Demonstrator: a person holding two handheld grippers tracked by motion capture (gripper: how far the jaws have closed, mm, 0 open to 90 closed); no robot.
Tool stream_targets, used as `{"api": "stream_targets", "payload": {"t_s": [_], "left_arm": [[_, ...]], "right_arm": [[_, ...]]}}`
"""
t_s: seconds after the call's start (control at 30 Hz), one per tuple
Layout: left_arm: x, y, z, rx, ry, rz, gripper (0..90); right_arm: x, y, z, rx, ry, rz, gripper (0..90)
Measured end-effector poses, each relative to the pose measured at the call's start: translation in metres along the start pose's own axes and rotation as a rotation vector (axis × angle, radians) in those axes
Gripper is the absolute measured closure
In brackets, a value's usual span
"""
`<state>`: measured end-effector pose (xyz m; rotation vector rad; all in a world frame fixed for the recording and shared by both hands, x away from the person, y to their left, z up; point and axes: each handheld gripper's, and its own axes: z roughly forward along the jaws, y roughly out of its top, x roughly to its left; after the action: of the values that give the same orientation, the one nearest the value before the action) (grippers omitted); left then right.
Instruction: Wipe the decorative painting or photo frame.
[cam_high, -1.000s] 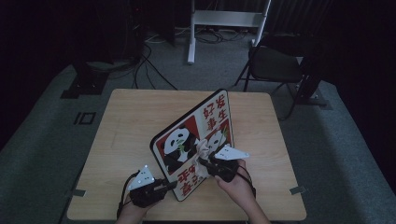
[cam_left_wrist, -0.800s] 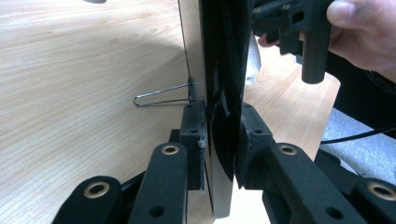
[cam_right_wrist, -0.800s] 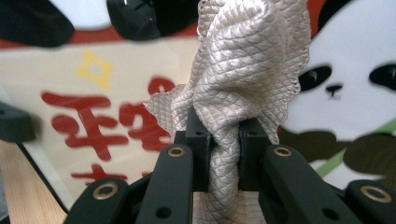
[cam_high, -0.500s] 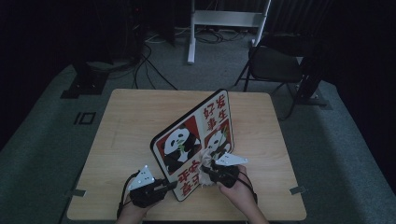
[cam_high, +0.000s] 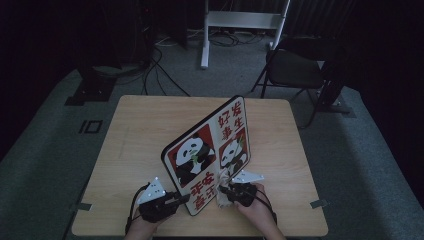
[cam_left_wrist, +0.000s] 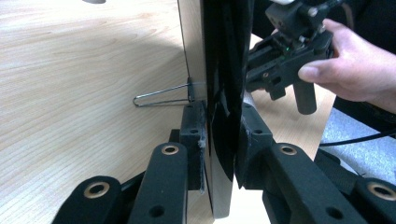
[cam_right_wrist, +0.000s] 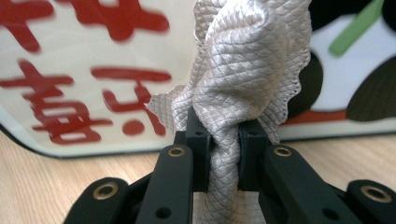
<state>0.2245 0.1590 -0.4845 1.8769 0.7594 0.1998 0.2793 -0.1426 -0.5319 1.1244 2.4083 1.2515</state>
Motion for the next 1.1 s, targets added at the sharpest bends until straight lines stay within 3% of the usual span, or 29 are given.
{"api": "stream_targets", "payload": {"t_s": [0.2, 0.27, 0.3, 0.43, 0.47, 0.5, 0.6, 0.63, 0.67, 0.8, 0.83, 0.87, 0.93, 0.97, 1.1], "left_arm": [[0.0, 0.0, 0.0, 0.0, 0.0, -0.002, 76.8], [0.0, 0.0, 0.0, -0.002, 0.0, -0.003, 76.8], [0.0, 0.0, 0.0, -0.002, 0.0, -0.003, 76.8], [0.0, 0.0, 0.0, -0.003, 0.0, -0.002, 76.9], [0.0, 0.0, 0.0, -0.003, 0.0, -0.002, 76.8], [0.001, 0.0, 0.0, -0.004, -0.001, -0.003, 76.9], [0.001, 0.0, 0.0, -0.004, -0.002, -0.007, 76.9], [0.001, -0.001, 0.0, -0.006, -0.004, -0.011, 76.9], [0.001, -0.001, 0.0, -0.006, -0.004, -0.011, 76.9], [0.001, -0.001, 0.0, -0.005, -0.007, -0.013, 76.9], [0.001, -0.001, 0.0, -0.005, -0.007, -0.013, 76.9], [0.002, -0.001, 0.0, -0.006, -0.007, -0.013, 76.9], [0.002, -0.001, 0.0, -0.005, -0.007, -0.012, 76.9], [0.002, -0.001, 0.001, -0.005, -0.006, -0.012, 76.9], [0.002, -0.001, 0.001, -0.005, -0.008, -0.013, 76.9]], "right_arm": [[0.001, -0.004, -0.003, 0.01, 0.011, 0.015, 79.0], [0.004, 0.005, -0.015, -0.04, 0.019, 0.012, 79.1], [0.004, 0.005, -0.015, -0.04, 0.019, 0.012, 79.1], [0.012, 0.036, -0.044, -0.162, 0.037, -0.016, 79.1], [0.012, 0.036, -0.044, -0.162, 0.037, -0.016, 79.1], [0.017, 0.05, -0.055, -0.207, 0.04, -0.039, 79.1], [0.023, 0.064, -0.065, -0.25, 0.052, -0.063, 79.0], [0.029, 0.079, -0.075, -0.296, 0.063, -0.085, 79.1], [0.029, 0.079, -0.075, -0.296, 0.063, -0.085, 79.1], [0.044, 0.116, -0.092, -0.388, 0.094, -0.145, 79.0], [0.044, 0.116, -0.092, -0.388, 0.094, -0.145, 79.0], [0.05, 0.129, -0.096, -0.414, 0.108, -0.164, 79.0], [0.052, 0.134, -0.097, -0.427, 0.113, -0.167, 79.0], [0.057, 0.145, -0.097, -0.442, 0.125, -0.179, 78.9], [0.064, 0.157, -0.094, -0.457, 0.142, -0.195, 78.9]]}}
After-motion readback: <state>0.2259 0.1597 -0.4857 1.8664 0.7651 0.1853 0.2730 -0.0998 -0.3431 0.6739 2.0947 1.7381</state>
